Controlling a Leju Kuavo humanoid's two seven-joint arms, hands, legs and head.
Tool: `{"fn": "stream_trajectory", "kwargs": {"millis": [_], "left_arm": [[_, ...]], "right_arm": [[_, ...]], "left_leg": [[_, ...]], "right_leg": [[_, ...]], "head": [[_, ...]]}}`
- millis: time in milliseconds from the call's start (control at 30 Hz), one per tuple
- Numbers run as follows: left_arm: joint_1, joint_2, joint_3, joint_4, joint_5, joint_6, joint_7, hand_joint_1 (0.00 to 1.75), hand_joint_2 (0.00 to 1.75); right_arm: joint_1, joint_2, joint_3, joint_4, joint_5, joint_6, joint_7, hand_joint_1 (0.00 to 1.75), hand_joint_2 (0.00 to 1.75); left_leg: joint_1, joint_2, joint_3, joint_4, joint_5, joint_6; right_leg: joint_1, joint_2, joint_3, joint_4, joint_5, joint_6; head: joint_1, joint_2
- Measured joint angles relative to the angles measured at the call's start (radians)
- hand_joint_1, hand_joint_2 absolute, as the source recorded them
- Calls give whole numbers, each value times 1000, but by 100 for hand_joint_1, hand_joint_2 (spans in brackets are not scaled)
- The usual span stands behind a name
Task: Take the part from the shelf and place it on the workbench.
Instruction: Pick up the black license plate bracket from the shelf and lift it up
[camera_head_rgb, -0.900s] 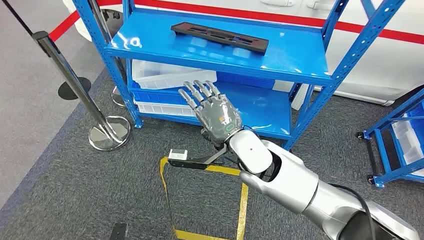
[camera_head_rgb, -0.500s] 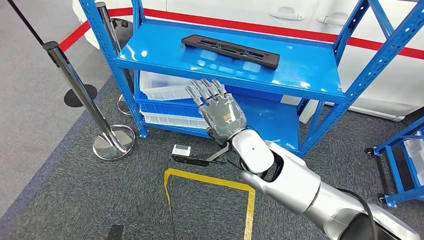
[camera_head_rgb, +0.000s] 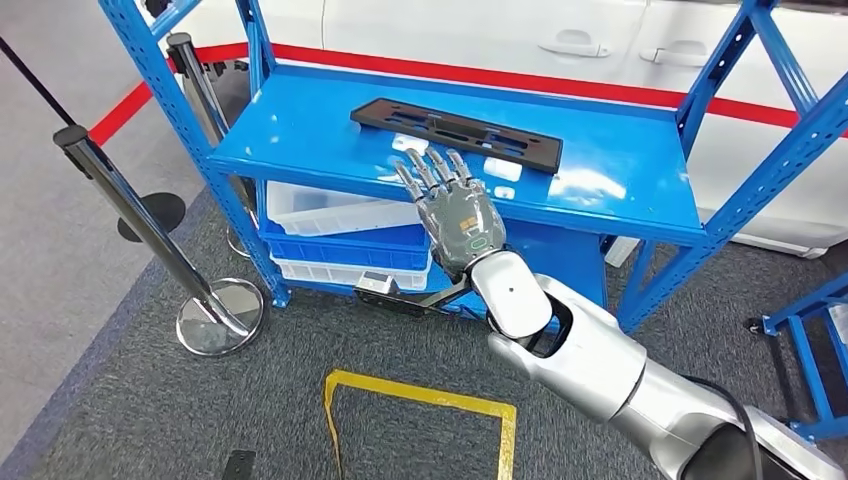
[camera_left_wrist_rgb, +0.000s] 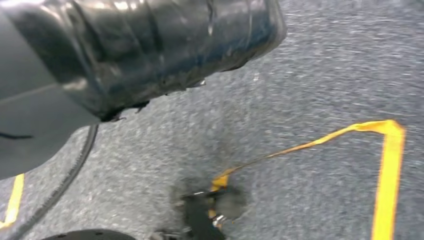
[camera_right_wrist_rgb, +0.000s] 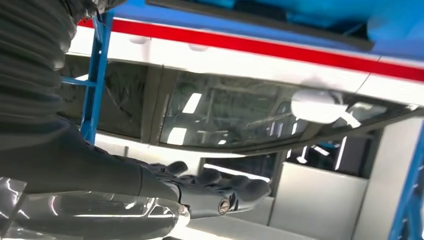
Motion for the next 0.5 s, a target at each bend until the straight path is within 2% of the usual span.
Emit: {"fn": "stream_trajectory", "kwargs": {"millis": [33,67,167,200,233,300,333,367,400,467,500], "left_arm": [[-1,0,-7,0,-4,3,8,0,0],[-2,0,-13,0,-7,6,14,0,0],[-8,1,-23,0,-9,14,22,0,0],[-11,2,-26,0,-9,15,23,0,0],[-14,3,-29,0,-9,16,25,0,0],[-19,6,-37,0,-9,18,31,0,0],[-19,7,-40,0,-10,18,35,0,0],[-19,7,-43,0,-10,18,38,0,0],[-19,7,-45,0,-10,18,41,0,0],[-20,6,-51,0,-11,18,43,0,0],[-21,6,-55,0,-11,18,44,0,0]], "right_arm": [[0,0,0,3,4,6,5,0,175],[0,-1,-1,5,7,10,11,0,175],[-7,-1,-9,6,13,20,23,0,175],[-11,-1,-12,7,15,26,28,0,175],[-13,-1,-14,8,16,33,34,0,175],[-14,-2,-15,14,16,50,45,0,175],[-14,-2,-15,19,16,59,50,0,175],[-15,-3,-15,24,16,65,54,0,175],[-18,-4,-15,30,16,70,56,0,175],[-27,-6,-16,39,16,75,58,0,175],[-33,-7,-16,43,16,76,58,0,175]], "left_leg": [[-1,4,-5,-27,69,5],[-4,8,-11,-35,101,13],[-9,6,-3,-24,83,39],[-8,6,3,-26,77,47],[-8,6,8,-27,71,53],[-9,5,19,-28,58,60],[-10,4,26,-28,51,60],[-11,2,35,-28,44,60],[-11,0,45,-28,37,59],[-11,-3,64,-28,25,55],[-12,-5,69,-28,20,52]], "right_leg": [[0,1,1,13,-21,8],[-2,3,3,24,-37,15],[-12,1,7,38,-73,33],[-13,0,-6,69,-91,37],[-14,-1,-34,123,-115,40],[-15,-1,-125,267,-161,43],[-15,-1,-167,319,-165,42],[-14,-1,-194,336,-148,40],[-13,-2,-201,312,-108,37],[-6,-1,-175,178,-1,25],[-1,-1,-157,111,38,19]], "head": [[-2,0],[-5,0],[0,0],[2,0],[4,0],[6,0],[6,0],[6,0],[6,0],[7,0],[7,0]]}}
